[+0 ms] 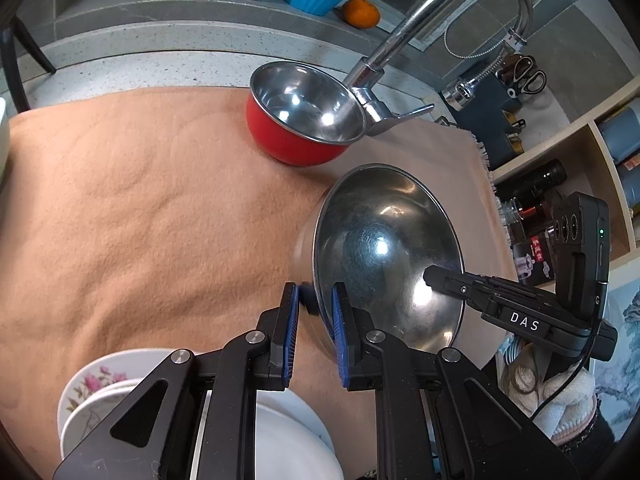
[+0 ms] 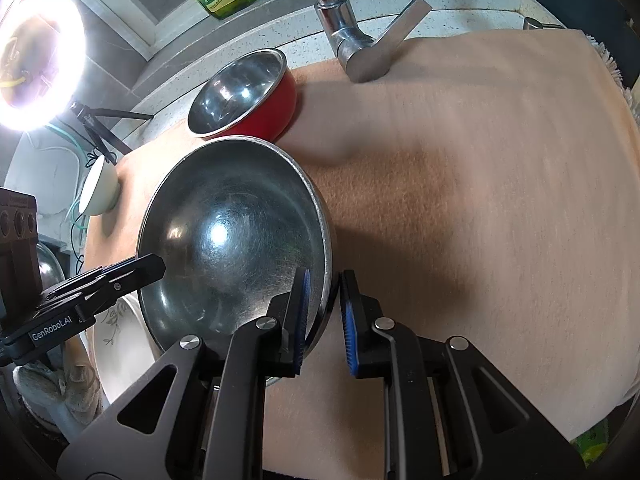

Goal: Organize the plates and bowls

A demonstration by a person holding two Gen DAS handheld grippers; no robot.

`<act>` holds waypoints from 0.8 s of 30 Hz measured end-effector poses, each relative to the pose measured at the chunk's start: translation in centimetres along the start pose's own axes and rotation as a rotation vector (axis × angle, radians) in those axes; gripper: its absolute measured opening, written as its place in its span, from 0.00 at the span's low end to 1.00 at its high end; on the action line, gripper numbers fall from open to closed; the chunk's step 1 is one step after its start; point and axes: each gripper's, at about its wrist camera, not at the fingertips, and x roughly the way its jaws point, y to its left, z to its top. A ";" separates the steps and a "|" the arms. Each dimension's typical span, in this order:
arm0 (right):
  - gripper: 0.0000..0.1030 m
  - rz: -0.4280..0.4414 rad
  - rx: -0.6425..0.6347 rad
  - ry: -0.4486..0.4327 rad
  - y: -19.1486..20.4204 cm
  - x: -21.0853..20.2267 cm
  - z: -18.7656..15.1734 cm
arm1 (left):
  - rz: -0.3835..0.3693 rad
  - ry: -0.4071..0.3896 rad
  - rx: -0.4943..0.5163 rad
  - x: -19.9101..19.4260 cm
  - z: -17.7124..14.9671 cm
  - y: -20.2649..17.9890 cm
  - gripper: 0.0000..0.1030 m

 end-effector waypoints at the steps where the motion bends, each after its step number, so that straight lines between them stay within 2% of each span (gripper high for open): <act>1: 0.15 0.000 -0.001 0.000 0.0 -0.1 -0.2 | -0.002 0.000 0.002 -0.1 -0.1 0.0 0.14; 24: 0.15 0.011 0.007 0.024 -0.6 -1.9 -4.0 | -0.022 0.032 0.009 -0.8 -3.4 -1.4 0.15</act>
